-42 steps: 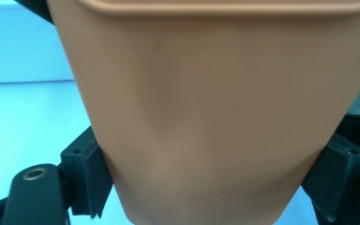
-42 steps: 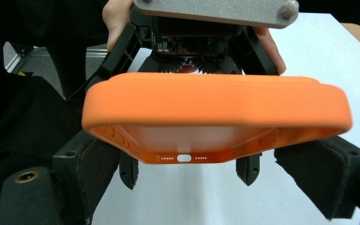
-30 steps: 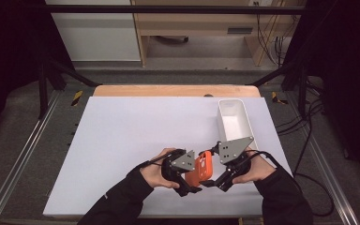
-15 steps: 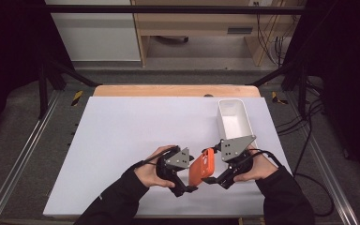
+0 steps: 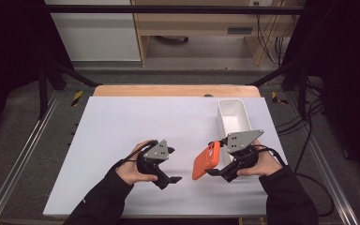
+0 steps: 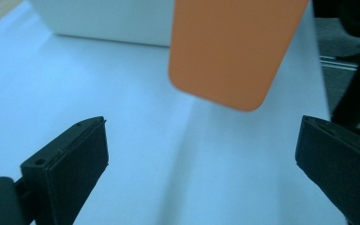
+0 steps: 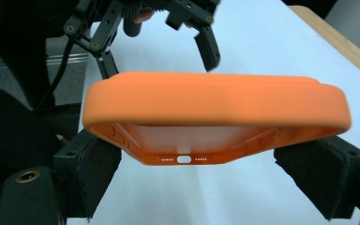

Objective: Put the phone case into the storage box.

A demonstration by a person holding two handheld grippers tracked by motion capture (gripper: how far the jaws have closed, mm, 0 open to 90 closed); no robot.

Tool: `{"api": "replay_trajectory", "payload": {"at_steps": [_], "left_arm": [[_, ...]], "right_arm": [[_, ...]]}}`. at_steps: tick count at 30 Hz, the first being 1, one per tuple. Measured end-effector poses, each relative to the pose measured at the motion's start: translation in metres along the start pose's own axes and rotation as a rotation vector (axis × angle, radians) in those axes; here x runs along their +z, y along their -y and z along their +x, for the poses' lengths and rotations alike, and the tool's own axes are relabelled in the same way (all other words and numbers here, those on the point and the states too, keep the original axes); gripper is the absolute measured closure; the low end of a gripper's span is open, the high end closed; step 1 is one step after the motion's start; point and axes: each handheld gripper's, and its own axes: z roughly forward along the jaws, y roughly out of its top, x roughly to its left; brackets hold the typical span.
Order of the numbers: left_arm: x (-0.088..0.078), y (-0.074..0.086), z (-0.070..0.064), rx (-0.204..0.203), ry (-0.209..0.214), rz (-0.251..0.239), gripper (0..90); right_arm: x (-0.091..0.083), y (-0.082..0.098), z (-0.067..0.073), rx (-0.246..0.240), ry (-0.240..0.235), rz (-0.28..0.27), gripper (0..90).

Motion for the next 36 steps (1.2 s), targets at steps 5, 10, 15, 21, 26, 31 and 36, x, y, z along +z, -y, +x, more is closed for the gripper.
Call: {"api": "replay_trajectory", "payload": {"at_steps": [5, 10, 15, 21, 26, 31, 36], "left_arm": [[-0.009, 0.012, 0.008, -0.067, -0.062, -0.025, 2.7], [-0.017, 0.029, 0.015, -0.128, -0.108, -0.054, 2.7], [-0.027, 0.048, 0.021, -0.192, -0.168, -0.093, 2.8], [-0.04, 0.067, 0.027, -0.261, -0.224, -0.124, 2.9], [-0.05, 0.079, 0.03, -0.299, -0.261, -0.128, 2.4], [-0.058, 0.091, 0.031, -0.307, -0.292, -0.12, 2.1], [-0.067, 0.1, 0.031, -0.316, -0.319, -0.117, 1.8]], "right_arm": [[-0.004, -0.001, -0.003, 0.013, 0.032, -0.019, 15.5], [-0.009, -0.003, -0.006, 0.034, 0.067, -0.024, 15.5], [-0.014, -0.004, -0.009, 0.061, 0.087, -0.039, 15.5], [-0.02, -0.005, -0.011, 0.084, 0.122, -0.06, 15.5], [-0.026, -0.007, -0.013, 0.098, 0.147, -0.077, 15.5], [-0.032, -0.01, -0.014, 0.108, 0.171, -0.082, 15.4], [-0.039, -0.016, -0.016, 0.126, 0.201, -0.093, 15.4]]}}
